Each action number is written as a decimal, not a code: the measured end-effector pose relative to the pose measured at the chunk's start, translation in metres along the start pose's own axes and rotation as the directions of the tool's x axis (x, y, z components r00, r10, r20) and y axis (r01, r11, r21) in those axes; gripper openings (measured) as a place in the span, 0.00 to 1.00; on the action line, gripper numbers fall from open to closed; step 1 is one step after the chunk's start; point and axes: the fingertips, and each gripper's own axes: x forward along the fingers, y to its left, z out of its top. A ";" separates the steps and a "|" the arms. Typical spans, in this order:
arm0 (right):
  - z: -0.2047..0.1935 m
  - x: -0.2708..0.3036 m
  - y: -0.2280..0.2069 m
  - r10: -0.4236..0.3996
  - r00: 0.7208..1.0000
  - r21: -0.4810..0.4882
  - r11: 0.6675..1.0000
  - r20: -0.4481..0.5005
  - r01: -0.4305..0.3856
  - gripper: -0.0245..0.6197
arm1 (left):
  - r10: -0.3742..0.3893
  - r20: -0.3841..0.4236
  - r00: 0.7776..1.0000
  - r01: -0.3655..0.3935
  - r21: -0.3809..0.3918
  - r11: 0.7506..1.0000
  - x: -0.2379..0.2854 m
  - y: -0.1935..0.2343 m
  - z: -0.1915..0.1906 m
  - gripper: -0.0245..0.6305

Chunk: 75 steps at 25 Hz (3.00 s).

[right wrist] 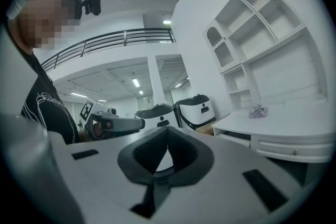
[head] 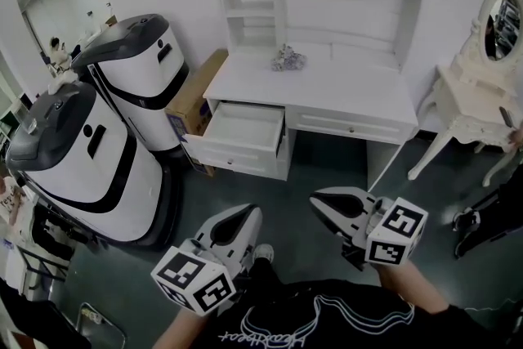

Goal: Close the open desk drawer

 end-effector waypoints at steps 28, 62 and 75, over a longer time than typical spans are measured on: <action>-0.026 0.176 -0.179 -0.116 0.984 0.209 0.968 -0.133 0.142 0.05 | 0.035 -0.272 0.962 -0.067 -0.109 0.992 0.146 0.285 -0.058 0.04; -0.096 0.235 -0.227 -0.160 0.966 0.421 0.876 -0.204 0.234 0.05 | 0.160 -0.520 0.839 -0.251 -0.110 0.962 0.196 0.438 -0.203 0.04; -0.094 0.246 -0.232 -0.164 0.961 0.414 0.877 -0.222 0.245 0.05 | 0.142 -0.523 0.840 -0.232 -0.110 0.966 0.204 0.444 -0.201 0.04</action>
